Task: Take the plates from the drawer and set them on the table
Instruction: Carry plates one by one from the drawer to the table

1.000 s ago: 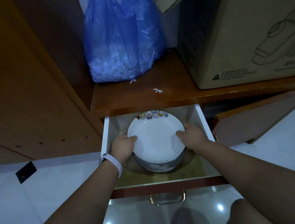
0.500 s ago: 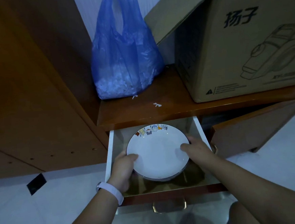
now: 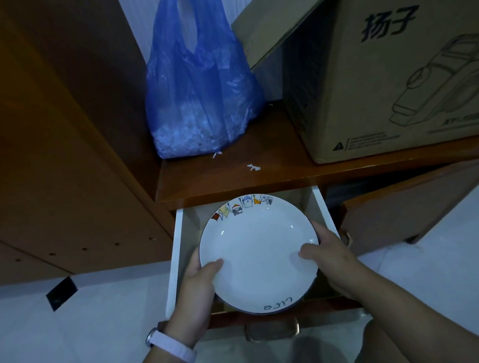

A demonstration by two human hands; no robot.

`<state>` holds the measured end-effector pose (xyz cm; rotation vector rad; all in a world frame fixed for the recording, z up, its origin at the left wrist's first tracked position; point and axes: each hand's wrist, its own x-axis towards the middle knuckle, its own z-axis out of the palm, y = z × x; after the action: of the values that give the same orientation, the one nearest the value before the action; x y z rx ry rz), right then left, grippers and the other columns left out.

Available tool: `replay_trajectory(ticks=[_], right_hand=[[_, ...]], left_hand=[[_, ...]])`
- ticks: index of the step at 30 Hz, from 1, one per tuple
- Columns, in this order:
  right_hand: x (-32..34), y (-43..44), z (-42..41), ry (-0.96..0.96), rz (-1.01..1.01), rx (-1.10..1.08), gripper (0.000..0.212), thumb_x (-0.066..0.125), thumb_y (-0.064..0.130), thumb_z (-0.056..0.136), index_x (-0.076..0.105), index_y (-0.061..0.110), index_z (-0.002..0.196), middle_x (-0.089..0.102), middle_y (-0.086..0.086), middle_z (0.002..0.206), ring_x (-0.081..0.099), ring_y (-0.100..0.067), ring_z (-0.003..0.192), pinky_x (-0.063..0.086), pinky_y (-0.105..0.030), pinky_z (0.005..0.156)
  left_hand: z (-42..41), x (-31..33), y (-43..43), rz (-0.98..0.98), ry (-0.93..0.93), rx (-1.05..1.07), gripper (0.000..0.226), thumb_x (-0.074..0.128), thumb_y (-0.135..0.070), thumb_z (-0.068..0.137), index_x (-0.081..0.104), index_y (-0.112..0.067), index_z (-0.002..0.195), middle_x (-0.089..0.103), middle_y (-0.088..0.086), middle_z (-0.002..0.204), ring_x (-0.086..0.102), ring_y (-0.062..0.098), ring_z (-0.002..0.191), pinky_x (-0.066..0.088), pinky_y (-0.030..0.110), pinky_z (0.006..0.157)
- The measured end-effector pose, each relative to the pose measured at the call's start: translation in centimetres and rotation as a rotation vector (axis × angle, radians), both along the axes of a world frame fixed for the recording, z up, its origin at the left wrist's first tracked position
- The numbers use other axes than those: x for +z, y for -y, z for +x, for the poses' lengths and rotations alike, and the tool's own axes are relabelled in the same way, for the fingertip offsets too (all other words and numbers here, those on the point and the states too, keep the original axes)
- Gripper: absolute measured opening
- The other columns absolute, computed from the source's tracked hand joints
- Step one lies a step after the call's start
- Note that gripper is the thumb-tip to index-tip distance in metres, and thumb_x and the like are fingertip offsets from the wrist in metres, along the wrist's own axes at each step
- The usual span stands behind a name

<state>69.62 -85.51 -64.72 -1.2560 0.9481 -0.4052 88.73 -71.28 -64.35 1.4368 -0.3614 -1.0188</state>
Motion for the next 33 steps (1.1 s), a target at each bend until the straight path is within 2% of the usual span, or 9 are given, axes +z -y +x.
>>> replay_trajectory(ticks=[3, 5, 8, 11, 18, 21, 25, 30, 33], right_hand=[[0.6, -0.5, -0.3, 0.037, -0.009, -0.036, 0.040, 0.059, 0.017, 0.073, 0.059, 0.038, 0.108, 0.070, 0.006, 0.109, 0.064, -0.017, 0.102, 0.054, -0.033, 0.079], [0.8, -0.6, -0.3, 0.050, -0.018, -0.075, 0.037, 0.058, 0.004, 0.086, 0.060, 0.036, 0.104, 0.071, 0.005, 0.104, 0.066, -0.016, 0.096, 0.053, -0.031, 0.074], [1.2, -0.8, -0.2, 0.056, -0.008, -0.110, 0.038, 0.056, 0.001, 0.090, 0.060, 0.037, 0.104, 0.069, 0.003, 0.106, 0.064, -0.021, 0.100, 0.054, -0.037, 0.079], [1.3, -1.0, -0.1, 0.077, -0.010, -0.128, 0.040, 0.055, 0.002, 0.091, 0.058, 0.039, 0.106, 0.067, 0.003, 0.110, 0.061, -0.024, 0.105, 0.054, -0.042, 0.084], [3.6, -1.2, 0.3, 0.158, 0.028, -0.149, 0.048, 0.058, 0.017, 0.069, 0.058, 0.036, 0.113, 0.069, 0.001, 0.110, 0.065, -0.023, 0.101, 0.056, -0.033, 0.071], [7.0, -2.0, 0.6, 0.150, 0.056, -0.173, 0.047, 0.061, 0.010, 0.074, 0.058, 0.034, 0.114, 0.071, 0.003, 0.107, 0.066, -0.023, 0.100, 0.056, -0.033, 0.070], [13.9, -3.3, 0.6, 0.113, 0.087, -0.182, 0.047, 0.056, 0.015, 0.068, 0.061, 0.040, 0.107, 0.072, 0.004, 0.107, 0.066, -0.026, 0.102, 0.057, -0.046, 0.080], [25.4, -4.9, 1.1, 0.120, 0.083, -0.202, 0.044, 0.055, 0.012, 0.069, 0.065, 0.039, 0.103, 0.074, 0.007, 0.100, 0.066, -0.027, 0.103, 0.056, -0.044, 0.082], [32.7, -6.0, 1.5, 0.115, 0.063, -0.195, 0.046, 0.055, 0.005, 0.075, 0.064, 0.035, 0.108, 0.075, 0.004, 0.103, 0.067, -0.027, 0.104, 0.056, -0.046, 0.086]], left_hand=[[-0.6, 0.0, -0.3, -0.026, -0.012, 0.041, 0.039, 0.050, 0.002, 0.089, 0.060, -0.017, 0.121, 0.073, 0.006, 0.109, 0.068, 0.027, 0.097, 0.055, 0.031, 0.067], [-1.1, 0.1, -0.2, -0.046, -0.011, 0.058, 0.044, 0.056, -0.003, 0.081, 0.060, -0.017, 0.123, 0.072, 0.008, 0.109, 0.069, 0.028, 0.096, 0.055, 0.035, 0.070], [-1.5, 0.3, -0.2, -0.073, -0.038, 0.075, 0.054, 0.056, -0.009, 0.070, 0.059, -0.018, 0.123, 0.073, 0.007, 0.108, 0.069, 0.029, 0.096, 0.055, 0.038, 0.072], [-1.4, 0.6, -0.4, -0.094, -0.057, 0.074, 0.050, 0.056, -0.004, 0.075, 0.060, -0.021, 0.121, 0.072, 0.007, 0.110, 0.067, 0.033, 0.100, 0.055, 0.039, 0.072], [-1.0, 3.8, -0.4, -0.102, -0.045, 0.073, 0.051, 0.056, -0.005, 0.072, 0.062, -0.028, 0.117, 0.071, 0.005, 0.112, 0.066, 0.032, 0.101, 0.054, 0.046, 0.075], [-0.9, 7.5, -0.9, -0.076, -0.058, 0.086, 0.049, 0.050, 0.006, 0.082, 0.064, -0.029, 0.114, 0.072, 0.004, 0.109, 0.067, 0.032, 0.097, 0.054, 0.044, 0.072], [-0.9, 14.8, -2.0, -0.021, -0.083, 0.081, 0.048, 0.053, 0.004, 0.078, 0.065, -0.032, 0.109, 0.073, 0.003, 0.107, 0.065, 0.036, 0.099, 0.051, 0.058, 0.080], [-0.3, 25.7, -3.6, -0.036, -0.115, 0.069, 0.053, 0.054, -0.005, 0.070, 0.062, -0.030, 0.116, 0.071, 0.006, 0.111, 0.063, 0.041, 0.100, 0.054, 0.043, 0.061], [0.3, 32.5, -4.6, -0.058, -0.115, 0.081, 0.057, 0.054, -0.004, 0.069, 0.061, -0.025, 0.121, 0.068, 0.011, 0.118, 0.060, 0.042, 0.110, 0.052, 0.057, 0.085]])
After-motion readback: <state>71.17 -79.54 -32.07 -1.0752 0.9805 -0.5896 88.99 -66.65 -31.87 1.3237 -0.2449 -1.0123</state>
